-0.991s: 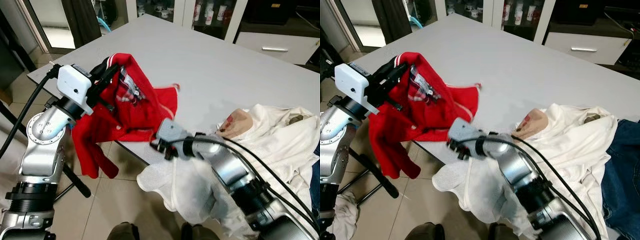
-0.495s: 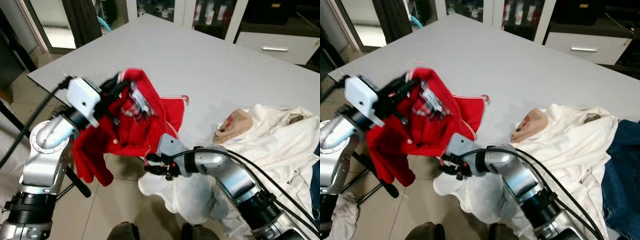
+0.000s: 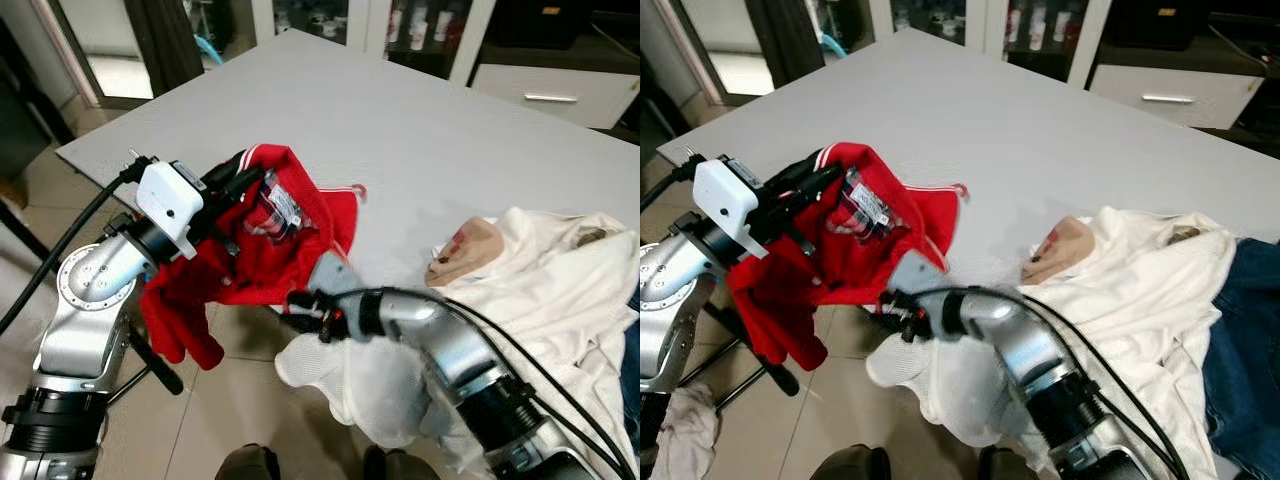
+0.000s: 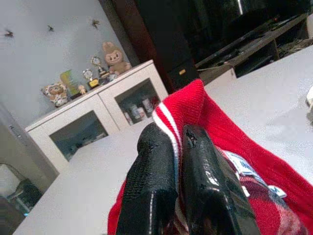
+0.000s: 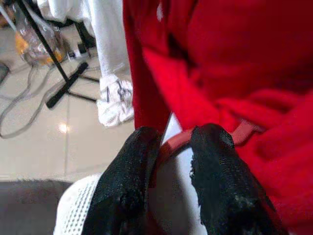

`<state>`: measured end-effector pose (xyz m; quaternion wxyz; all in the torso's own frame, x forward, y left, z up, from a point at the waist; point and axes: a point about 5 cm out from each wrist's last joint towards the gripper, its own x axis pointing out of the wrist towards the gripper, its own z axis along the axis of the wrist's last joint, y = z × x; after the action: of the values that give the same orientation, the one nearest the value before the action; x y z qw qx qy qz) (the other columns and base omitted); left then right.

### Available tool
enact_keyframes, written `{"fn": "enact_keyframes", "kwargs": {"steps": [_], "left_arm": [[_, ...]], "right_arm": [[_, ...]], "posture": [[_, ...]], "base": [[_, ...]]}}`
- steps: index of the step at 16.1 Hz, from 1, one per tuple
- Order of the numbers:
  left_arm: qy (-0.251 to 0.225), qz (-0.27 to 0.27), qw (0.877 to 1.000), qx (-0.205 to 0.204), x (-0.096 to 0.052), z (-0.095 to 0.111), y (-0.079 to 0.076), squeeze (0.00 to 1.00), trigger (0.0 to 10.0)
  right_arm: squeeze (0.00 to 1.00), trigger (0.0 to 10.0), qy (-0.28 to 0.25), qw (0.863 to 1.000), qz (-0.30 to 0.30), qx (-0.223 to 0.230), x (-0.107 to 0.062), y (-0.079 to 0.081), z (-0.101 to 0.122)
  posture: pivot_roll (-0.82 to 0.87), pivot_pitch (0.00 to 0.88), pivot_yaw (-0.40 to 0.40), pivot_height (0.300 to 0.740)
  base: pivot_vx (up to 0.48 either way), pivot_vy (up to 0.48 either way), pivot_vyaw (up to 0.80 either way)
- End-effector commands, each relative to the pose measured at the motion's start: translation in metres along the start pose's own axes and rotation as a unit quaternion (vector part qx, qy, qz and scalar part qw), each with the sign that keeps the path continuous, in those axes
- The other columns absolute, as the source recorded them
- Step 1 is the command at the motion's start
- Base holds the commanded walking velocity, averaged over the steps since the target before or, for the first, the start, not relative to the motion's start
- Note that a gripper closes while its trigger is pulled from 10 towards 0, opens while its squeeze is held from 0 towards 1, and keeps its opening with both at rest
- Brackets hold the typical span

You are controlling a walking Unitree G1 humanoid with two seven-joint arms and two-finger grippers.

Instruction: Hang hanger

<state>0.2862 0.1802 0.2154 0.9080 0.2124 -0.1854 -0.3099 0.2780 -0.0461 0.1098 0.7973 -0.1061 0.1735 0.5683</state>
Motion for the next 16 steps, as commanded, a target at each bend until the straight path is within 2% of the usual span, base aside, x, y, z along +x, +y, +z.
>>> {"fn": "enact_keyframes", "kwargs": {"steps": [1,6,8,10,14,16], "left_arm": [[0.001,-0.004,1.000,0.012,0.001,0.003,0.002,0.00,10.0],[0.004,-0.006,1.000,0.010,0.000,0.001,0.001,0.00,10.0],[0.004,-0.007,1.000,0.010,0.000,0.001,0.002,0.00,10.0],[0.003,-0.008,1.000,0.010,0.002,0.001,0.003,0.00,10.0],[0.001,-0.010,1.000,0.009,0.003,0.001,0.002,0.00,10.0],[0.001,-0.009,1.000,0.010,0.003,0.001,0.003,0.00,10.0]], "right_arm": [[0.00,10.0,-0.020,1.000,0.004,-0.001,-0.011,-0.002,0.008],[0.00,10.0,-0.039,0.999,-0.024,0.028,-0.040,-0.008,0.003],[0.00,10.0,-0.013,0.999,-0.007,0.032,-0.045,-0.001,-0.007],[0.00,10.0,0.046,0.999,0.014,0.016,-0.049,0.008,-0.028],[0.00,10.0,0.124,0.992,-0.021,0.009,-0.056,-0.001,-0.053],[0.00,10.0,0.158,0.987,-0.035,0.005,-0.066,-0.006,-0.064]], "posture": [[0.08,0.094,0.046,0.740],[0.07,0.091,0.044,0.740],[0.07,0.088,0.047,0.740],[0.06,0.085,0.048,0.740],[0.06,0.083,0.049,0.740],[0.06,0.086,0.047,0.740]], "base": [[0.000,0.000,0.00],[0.000,0.000,0.00],[0.000,0.000,0.00],[0.000,0.000,0.00],[0.000,0.000,0.00],[0.000,0.000,0.00]]}}
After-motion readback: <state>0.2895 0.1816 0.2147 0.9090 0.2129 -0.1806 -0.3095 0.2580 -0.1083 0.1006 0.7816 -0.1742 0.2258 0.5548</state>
